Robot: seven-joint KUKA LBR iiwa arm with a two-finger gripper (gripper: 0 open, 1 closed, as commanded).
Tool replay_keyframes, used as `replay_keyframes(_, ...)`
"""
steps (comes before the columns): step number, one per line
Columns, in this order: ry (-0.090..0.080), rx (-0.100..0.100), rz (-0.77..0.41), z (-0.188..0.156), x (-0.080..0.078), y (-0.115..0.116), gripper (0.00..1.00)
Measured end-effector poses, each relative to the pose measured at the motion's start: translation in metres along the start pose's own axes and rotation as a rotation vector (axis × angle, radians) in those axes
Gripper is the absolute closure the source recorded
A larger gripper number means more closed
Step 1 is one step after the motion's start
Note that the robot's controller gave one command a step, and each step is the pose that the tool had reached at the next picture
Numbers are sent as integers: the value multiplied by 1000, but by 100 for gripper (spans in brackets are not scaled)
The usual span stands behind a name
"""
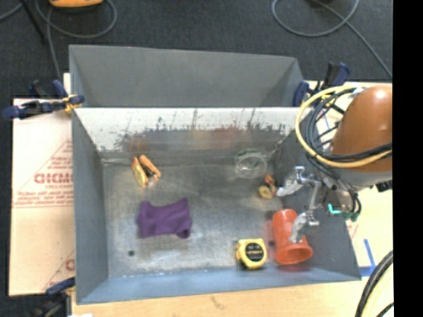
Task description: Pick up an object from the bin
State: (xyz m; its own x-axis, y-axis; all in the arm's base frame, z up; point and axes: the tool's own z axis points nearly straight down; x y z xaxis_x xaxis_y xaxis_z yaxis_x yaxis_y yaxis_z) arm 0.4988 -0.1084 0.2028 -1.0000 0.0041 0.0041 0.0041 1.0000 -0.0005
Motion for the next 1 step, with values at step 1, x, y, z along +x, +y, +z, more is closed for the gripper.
replay_keyframes(1,-8,1,-3,-4,-2,0,0)
